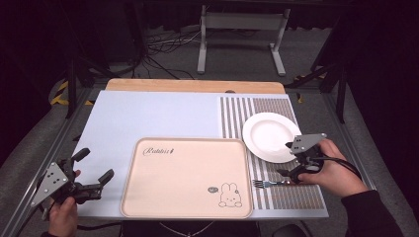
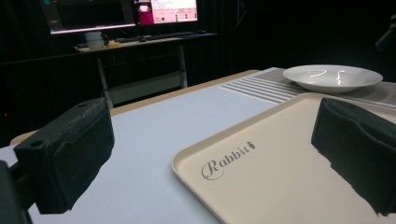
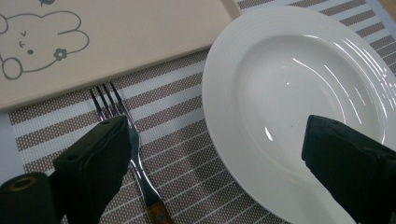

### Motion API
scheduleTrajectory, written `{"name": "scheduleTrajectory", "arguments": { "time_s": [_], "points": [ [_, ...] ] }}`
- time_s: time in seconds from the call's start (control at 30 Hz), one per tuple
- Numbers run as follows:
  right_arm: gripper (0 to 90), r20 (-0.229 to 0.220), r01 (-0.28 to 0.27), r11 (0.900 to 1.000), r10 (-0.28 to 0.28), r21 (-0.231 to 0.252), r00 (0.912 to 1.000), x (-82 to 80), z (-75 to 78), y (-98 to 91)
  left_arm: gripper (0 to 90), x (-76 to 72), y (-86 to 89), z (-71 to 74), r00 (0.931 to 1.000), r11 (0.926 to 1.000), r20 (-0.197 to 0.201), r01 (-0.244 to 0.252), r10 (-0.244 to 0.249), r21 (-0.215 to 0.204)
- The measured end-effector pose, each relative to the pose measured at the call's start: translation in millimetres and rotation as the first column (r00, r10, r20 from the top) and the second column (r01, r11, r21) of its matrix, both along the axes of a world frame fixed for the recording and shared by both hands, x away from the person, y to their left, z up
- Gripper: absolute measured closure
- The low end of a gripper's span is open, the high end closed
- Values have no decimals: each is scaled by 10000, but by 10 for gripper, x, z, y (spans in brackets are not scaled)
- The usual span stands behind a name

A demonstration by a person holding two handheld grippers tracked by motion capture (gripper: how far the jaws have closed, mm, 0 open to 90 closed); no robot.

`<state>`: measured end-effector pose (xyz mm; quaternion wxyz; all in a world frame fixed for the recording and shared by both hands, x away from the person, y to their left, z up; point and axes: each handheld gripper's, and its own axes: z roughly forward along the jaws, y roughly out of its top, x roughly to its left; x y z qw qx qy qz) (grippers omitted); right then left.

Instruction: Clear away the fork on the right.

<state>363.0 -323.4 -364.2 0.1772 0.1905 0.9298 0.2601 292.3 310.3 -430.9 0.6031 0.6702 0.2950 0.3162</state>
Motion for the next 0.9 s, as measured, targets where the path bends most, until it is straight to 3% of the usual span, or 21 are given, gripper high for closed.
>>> {"name": "scheduleTrajectory", "arguments": {
  "time_s": [0.3,0.4,0.5,0.67,0.8,0.83,0.87,0.9],
  "points": [
    [115,-521,-583,9949,542,-819,9972,36,-25,24,0,1,-1,-2,10000,10000,-13,-60,60,59],
    [139,-942,-917,9908,824,-997,9921,42,-51,46,1,4,-4,-2,10000,9999,-11,-42,42,101],
    [142,-1061,-1117,9870,996,-1154,9894,45,-79,67,0,1,-9,-1,10000,9999,-8,-47,47,104],
    [182,-1700,-1653,9677,1334,-1901,9764,57,-166,126,0,-2,-4,1,10000,9999,-9,-71,71,129],
    [181,-1971,-1942,9570,1522,-2154,9685,67,-214,165,1,0,-6,-1,10000,9999,0,-80,80,117],
    [182,-2218,-2030,9461,1476,-2524,9639,68,-252,190,1,4,-8,1,10000,9999,-7,-27,28,157],
    [182,-2218,-2030,9461,1476,-2524,9639,68,-252,190,1,4,-8,1,10000,9999,-7,-27,28,157],
    [184,-2385,-2170,9377,1529,-2713,9590,71,-281,208,0,3,-10,2,10000,9999,1,-37,37,164]
  ]
}}
